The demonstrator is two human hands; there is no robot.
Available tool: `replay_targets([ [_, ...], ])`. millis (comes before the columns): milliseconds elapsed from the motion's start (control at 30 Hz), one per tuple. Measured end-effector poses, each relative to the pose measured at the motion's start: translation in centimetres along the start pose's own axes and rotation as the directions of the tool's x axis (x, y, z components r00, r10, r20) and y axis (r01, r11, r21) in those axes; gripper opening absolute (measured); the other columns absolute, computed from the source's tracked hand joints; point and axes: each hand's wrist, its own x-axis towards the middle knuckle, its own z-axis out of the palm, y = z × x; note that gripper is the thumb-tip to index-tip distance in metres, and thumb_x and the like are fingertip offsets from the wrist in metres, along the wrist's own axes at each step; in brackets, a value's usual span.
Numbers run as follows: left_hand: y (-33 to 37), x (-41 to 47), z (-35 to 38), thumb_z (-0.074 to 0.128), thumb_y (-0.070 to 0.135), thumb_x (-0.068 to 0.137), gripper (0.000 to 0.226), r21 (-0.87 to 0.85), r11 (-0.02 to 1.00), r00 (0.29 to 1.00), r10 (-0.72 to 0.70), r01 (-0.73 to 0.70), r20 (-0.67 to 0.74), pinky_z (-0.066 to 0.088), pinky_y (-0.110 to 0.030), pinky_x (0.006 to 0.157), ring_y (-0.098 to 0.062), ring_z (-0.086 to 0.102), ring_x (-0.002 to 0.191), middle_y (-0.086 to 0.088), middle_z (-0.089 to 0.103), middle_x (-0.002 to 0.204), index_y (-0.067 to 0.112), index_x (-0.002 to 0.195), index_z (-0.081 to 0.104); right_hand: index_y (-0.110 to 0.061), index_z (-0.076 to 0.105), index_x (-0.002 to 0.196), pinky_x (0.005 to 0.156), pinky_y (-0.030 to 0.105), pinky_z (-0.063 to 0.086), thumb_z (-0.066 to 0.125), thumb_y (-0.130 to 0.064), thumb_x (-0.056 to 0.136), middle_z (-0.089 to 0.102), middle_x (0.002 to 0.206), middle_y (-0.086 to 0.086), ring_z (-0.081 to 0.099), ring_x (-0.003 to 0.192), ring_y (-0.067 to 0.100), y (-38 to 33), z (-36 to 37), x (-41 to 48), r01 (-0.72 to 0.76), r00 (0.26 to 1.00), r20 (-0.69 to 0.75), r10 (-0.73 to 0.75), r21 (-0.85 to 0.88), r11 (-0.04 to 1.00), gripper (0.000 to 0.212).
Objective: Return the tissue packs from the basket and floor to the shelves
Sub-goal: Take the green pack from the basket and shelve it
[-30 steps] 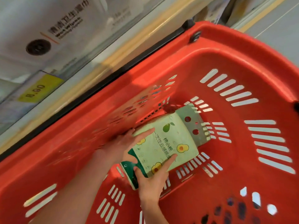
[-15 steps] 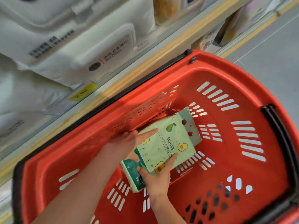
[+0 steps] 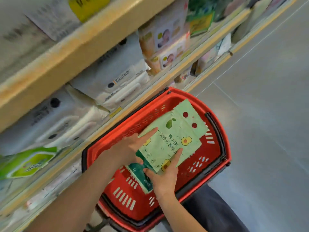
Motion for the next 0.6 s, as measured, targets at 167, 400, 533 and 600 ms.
replay_targets([
  [167,3.1,-7.7,-1.0,0.07,0.023,0.079,0.115,-0.069,0.998,0.991,0.002,-0.012,-0.137,0.035,-0.05,0.105,-0.031,0.039,0.126,-0.012,0.035,0.14,0.07,0.119,-0.026,-0.058,-0.018,0.128,0.096,0.024,0.041,0.081,-0.008,0.06,0.035,0.135,0.004,0.044,0.115,0.012,-3.5,-3.4,-5.4,0.175,0.984,-0.005,-0.176,-0.091,0.98,0.13],
  [400,8.4,-18.0,-6.0,0.073,0.018,0.076,0.116,-0.041,0.987,0.923,0.13,-0.155,-0.362,0.038,-0.052,0.104,-0.03,0.036,0.133,-0.011,0.026,0.15,0.064,0.129,-0.019,-0.045,-0.015,0.139,0.091,0.016,0.037,0.081,-0.011,0.063,0.031,0.138,0.002,0.038,0.12,0.011,-10.8,-7.8,-14.0,0.365,0.929,-0.018,-0.369,-0.094,0.926,0.127],
  [533,12.2,-24.1,-8.6,0.072,0.022,0.078,0.114,-0.016,0.986,0.877,0.137,-0.163,-0.461,0.041,-0.051,0.099,-0.031,0.041,0.127,-0.012,0.031,0.147,0.063,0.129,-0.022,-0.046,-0.015,0.138,0.089,0.018,0.038,0.078,-0.008,0.067,0.031,0.134,0.0,0.036,0.112,0.005,-15.6,-11.5,-18.8,0.483,0.875,0.021,-0.484,-0.115,0.868,0.124],
  [600,14.5,-26.6,-9.2,0.072,0.022,0.077,0.115,-0.024,0.984,0.84,0.137,-0.176,-0.526,0.04,-0.05,0.101,-0.029,0.039,0.13,-0.011,0.028,0.15,0.061,0.13,-0.022,-0.05,-0.017,0.137,0.095,0.026,0.042,0.079,-0.009,0.065,0.029,0.141,0.001,0.037,0.121,0.009,-17.7,-13.6,-20.6,0.546,0.835,0.02,-0.55,-0.162,0.822,0.127],
])
